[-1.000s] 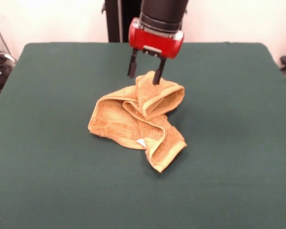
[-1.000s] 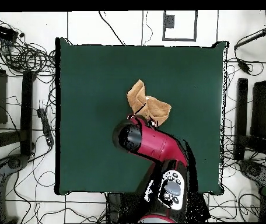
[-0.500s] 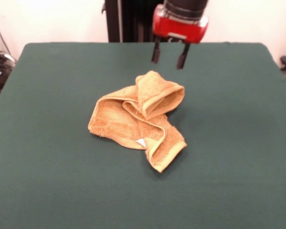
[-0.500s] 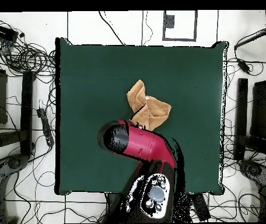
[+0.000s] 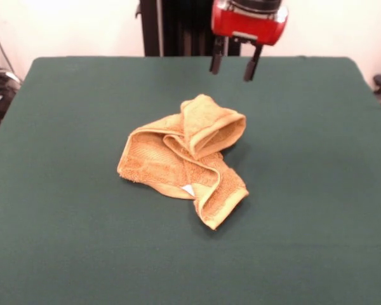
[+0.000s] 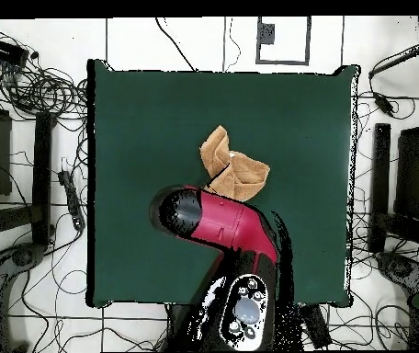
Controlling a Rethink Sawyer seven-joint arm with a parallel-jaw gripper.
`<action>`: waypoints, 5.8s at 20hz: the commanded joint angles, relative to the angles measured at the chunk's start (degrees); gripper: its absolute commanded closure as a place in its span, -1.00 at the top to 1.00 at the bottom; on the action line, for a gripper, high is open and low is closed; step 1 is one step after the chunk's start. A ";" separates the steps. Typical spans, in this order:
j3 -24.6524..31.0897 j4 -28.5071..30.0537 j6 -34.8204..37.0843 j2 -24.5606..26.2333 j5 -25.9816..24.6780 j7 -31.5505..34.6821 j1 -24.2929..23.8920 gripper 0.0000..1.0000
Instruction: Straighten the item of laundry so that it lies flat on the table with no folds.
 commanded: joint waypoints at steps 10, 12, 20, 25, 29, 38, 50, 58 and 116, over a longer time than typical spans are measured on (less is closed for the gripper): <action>7.59 -0.05 -8.62 9.12 -0.36 10.29 -4.08 1.00; 9.22 1.10 -12.17 9.28 0.82 11.64 -4.65 1.00; 6.17 -3.08 -7.59 7.90 2.96 14.83 0.53 1.00; 8.43 -8.28 -6.59 11.78 4.71 14.01 -0.18 1.00; 6.49 -8.53 -5.06 12.68 5.59 15.93 1.56 1.00; 4.82 -7.24 -2.52 18.00 4.98 14.82 1.02 1.00; 4.17 -4.12 4.05 22.99 4.19 13.87 0.29 1.00; 4.45 -1.84 -3.82 22.42 5.76 15.82 0.83 -1.00; 10.20 6.47 -19.15 13.71 12.84 18.75 0.05 1.00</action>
